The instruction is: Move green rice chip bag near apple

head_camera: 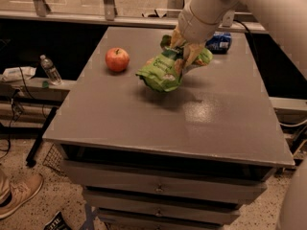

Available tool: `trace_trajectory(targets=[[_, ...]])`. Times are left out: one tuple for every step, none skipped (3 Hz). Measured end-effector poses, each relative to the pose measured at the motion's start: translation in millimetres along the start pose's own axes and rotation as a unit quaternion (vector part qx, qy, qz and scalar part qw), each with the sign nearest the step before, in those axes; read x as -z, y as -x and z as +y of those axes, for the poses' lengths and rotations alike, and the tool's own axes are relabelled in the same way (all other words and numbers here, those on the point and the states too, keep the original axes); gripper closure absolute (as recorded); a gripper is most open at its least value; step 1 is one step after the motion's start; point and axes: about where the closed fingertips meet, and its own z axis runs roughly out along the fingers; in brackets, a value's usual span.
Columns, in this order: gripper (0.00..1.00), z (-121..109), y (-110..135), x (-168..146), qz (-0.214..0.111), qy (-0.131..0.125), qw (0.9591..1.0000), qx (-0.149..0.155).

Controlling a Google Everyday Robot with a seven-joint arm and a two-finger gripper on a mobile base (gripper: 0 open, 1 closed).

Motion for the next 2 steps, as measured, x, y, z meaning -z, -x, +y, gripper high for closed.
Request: trace_trajectory(targets=[[1.0, -23.6, 5.3, -10.0, -0.008, -0.005, 0.9995, 0.031], [1.0, -37.9, 10.4, -21.2, -0.017, -0.005, 0.9986, 0.05]])
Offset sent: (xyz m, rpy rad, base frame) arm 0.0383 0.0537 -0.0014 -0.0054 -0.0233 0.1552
